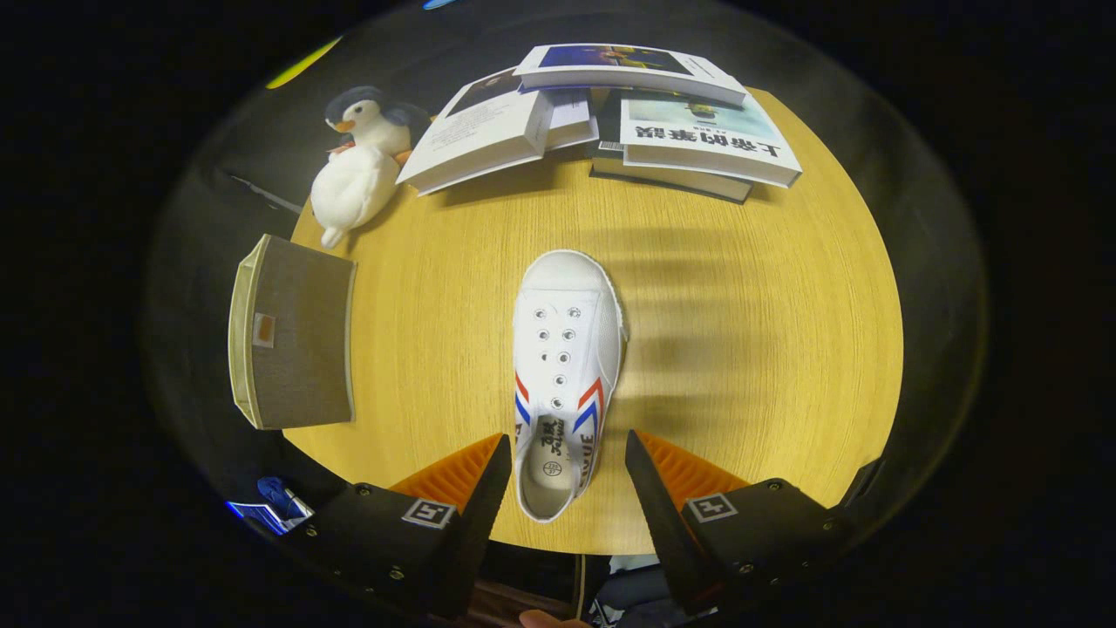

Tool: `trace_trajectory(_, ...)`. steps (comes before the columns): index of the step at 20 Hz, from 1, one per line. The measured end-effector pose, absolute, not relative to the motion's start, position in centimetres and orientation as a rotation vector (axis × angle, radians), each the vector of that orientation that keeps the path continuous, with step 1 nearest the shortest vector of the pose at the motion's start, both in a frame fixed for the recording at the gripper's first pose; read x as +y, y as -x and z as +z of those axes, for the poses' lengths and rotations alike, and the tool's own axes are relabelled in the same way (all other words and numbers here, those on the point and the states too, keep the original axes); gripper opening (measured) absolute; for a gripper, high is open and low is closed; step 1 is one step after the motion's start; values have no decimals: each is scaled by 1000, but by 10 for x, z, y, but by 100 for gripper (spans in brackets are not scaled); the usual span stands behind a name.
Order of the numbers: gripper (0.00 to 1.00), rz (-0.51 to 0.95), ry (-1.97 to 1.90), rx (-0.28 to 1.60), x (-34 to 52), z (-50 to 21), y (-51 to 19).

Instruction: Open the storage box then place both shoes into the box .Put the left shoe in first, then the right shoe, with the right side of both shoes facing outward in a uniform manner.

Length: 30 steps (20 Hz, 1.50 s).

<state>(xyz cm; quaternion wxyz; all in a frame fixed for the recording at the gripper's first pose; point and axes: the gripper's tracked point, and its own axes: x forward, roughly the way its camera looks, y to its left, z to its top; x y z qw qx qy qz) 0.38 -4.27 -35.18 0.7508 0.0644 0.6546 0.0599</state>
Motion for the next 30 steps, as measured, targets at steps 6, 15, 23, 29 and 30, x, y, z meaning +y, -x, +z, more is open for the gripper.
trace_trajectory(6, 81, 120, -114, 1496, -46, -390, -2)
trace_trajectory(15, 30, 97, -100, 1545, -46, -431, 3)
trace_trajectory(23, 2, 114, -121, 1529, -42, -386, 6)
trace_trajectory(29, 2, 199, -145, 1480, -15, -341, 3)
trace_trajectory(30, 2, 212, -145, 1472, -9, -333, 2)
